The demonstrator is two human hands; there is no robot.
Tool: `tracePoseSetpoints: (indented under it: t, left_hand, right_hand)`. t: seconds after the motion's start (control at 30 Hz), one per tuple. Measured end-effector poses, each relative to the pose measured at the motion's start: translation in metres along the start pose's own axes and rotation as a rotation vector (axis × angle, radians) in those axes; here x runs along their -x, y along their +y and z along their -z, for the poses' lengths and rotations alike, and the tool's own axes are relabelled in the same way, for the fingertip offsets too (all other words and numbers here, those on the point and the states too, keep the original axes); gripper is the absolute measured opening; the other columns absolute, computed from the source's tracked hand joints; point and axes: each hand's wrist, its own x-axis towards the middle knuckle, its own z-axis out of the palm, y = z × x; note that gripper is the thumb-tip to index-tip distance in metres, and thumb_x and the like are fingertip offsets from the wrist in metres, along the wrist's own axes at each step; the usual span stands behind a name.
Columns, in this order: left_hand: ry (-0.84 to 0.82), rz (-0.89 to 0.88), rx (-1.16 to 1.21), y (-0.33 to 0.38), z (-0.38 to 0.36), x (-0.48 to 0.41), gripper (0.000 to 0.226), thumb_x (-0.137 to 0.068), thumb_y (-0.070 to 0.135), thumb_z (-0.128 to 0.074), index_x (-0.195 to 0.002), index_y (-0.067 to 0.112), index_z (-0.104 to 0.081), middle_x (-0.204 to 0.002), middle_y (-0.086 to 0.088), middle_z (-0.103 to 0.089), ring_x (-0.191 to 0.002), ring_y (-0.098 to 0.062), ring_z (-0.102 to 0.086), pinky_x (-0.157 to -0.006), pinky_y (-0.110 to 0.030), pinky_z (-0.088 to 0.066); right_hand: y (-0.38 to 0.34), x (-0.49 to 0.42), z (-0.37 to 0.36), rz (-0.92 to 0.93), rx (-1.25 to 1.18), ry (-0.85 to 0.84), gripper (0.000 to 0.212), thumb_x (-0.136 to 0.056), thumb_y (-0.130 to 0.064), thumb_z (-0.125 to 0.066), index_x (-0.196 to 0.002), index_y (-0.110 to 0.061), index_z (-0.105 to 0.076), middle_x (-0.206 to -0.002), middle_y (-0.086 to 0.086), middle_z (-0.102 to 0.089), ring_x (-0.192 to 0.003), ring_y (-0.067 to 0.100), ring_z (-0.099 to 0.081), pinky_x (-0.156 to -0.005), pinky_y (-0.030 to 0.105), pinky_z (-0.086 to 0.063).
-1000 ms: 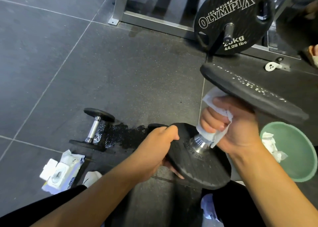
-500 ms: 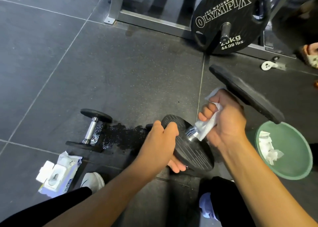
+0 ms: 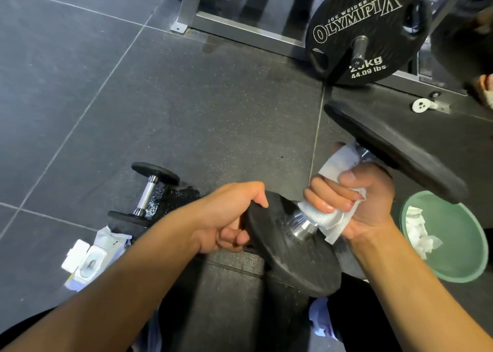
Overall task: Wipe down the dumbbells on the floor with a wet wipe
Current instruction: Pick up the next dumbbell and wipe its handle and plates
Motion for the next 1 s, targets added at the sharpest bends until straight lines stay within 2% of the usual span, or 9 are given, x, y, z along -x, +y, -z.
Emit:
tracePoseSetpoints:
  t: [0.07,0.17,0.27,0.4,0.57,0.7,0.83,0.93,1.0]
  left_hand:
    - [-0.078,0.081,-0.021,0.0,0.006,-0.001,0.054,-0.091,0.021,-0.047,-0.037,0.017,-0.05,-0.034,-0.002,-0.037,-0.025,-0.007,-0.022,-0.038,-0.012,-0.011]
    - [-0.183,0.164,-0.067,-0.001,0.003,-0.001,0.059,-0.09,0.024,-0.041,-0.031,0.02,-0.04,-0.029,0.006,-0.028,-0.022,-0.003,-0.018,-0.039,-0.013,-0.005]
    - [-0.126,0.157,-0.062,-0.004,-0.004,-0.005,0.055,-0.088,0.024,-0.043,-0.033,0.02,-0.036,-0.029,0.005,-0.027,-0.021,-0.004,-0.017,-0.038,-0.009,-0.007]
    - [0.041,0.019,0.02,-0.005,-0.007,-0.01,0.055,-0.087,0.024,-0.047,-0.033,0.019,-0.036,-0.03,0.002,-0.027,-0.023,-0.008,-0.017,-0.039,-0.01,-0.009]
    - [0.134,-0.022,0.114,-0.007,-0.017,-0.012,0.054,-0.089,0.022,-0.048,-0.035,0.019,-0.038,-0.032,0.001,-0.028,-0.024,-0.009,-0.019,-0.041,-0.013,-0.008]
    - [0.3,-0.108,0.135,-0.012,-0.035,-0.015,0.031,-0.085,0.028,-0.054,-0.062,0.012,-0.04,-0.042,-0.002,-0.035,-0.026,-0.011,-0.026,-0.038,-0.013,-0.017]
    - [0.501,-0.241,-0.036,-0.016,-0.051,-0.014,0.019,-0.096,0.026,-0.05,-0.08,0.016,-0.045,-0.066,-0.005,-0.044,-0.039,-0.017,-0.043,-0.035,-0.022,-0.028]
    - [0.631,-0.382,-0.222,-0.023,-0.066,-0.008,0.018,-0.093,0.038,-0.046,-0.088,0.022,-0.04,-0.076,-0.007,-0.058,-0.06,-0.025,-0.064,-0.056,-0.038,-0.052]
    - [0.635,-0.44,-0.319,-0.03,-0.077,-0.003,0.026,-0.081,0.047,-0.038,-0.088,0.024,-0.028,-0.077,-0.015,-0.061,-0.074,-0.039,-0.069,-0.074,-0.054,-0.056]
  right_hand:
    - [0.004,-0.003,-0.007,0.007,-0.141,-0.128,0.032,-0.075,-0.004,-0.06,-0.059,-0.02,-0.038,-0.042,-0.005,-0.034,-0.039,0.013,-0.031,-0.047,0.028,-0.027]
    - [0.009,-0.007,-0.015,0.006,-0.244,-0.251,0.042,-0.071,0.001,-0.061,-0.058,-0.02,-0.026,-0.04,-0.006,-0.028,-0.029,0.011,-0.024,-0.041,0.018,-0.025]
    - [0.005,-0.006,-0.014,-0.027,-0.172,-0.218,0.045,-0.079,-0.007,-0.061,-0.05,-0.018,-0.028,-0.039,-0.005,-0.028,-0.032,0.014,-0.027,-0.041,0.021,-0.026]
    - [0.002,-0.004,-0.013,-0.011,0.057,0.134,0.052,-0.082,-0.028,-0.066,-0.043,-0.025,-0.032,-0.035,-0.006,-0.03,-0.032,0.011,-0.029,-0.039,0.022,-0.029]
    - [0.001,-0.009,-0.02,0.108,0.1,0.579,0.047,-0.085,-0.022,-0.056,-0.044,-0.022,-0.034,-0.037,-0.005,-0.022,-0.032,0.011,-0.023,-0.037,0.024,-0.025]
    - [0.0,-0.014,-0.025,0.231,0.2,0.851,0.041,-0.094,-0.011,-0.051,-0.058,-0.022,-0.033,-0.05,-0.001,-0.022,-0.04,0.015,-0.02,-0.045,0.029,-0.017]
    - [0.006,-0.02,-0.024,0.318,0.17,1.098,0.038,-0.092,-0.011,-0.052,-0.06,-0.024,-0.037,-0.054,-0.001,-0.027,-0.045,0.015,-0.021,-0.047,0.028,-0.019]
    - [0.013,-0.025,-0.019,0.371,0.095,1.292,0.031,-0.09,-0.011,-0.054,-0.066,-0.024,-0.039,-0.055,-0.003,-0.032,-0.043,0.013,-0.027,-0.045,0.026,-0.024]
    - [0.014,-0.026,-0.013,0.357,0.047,1.357,0.029,-0.089,-0.013,-0.054,-0.066,-0.023,-0.039,-0.052,-0.004,-0.033,-0.041,0.012,-0.029,-0.044,0.024,-0.026]
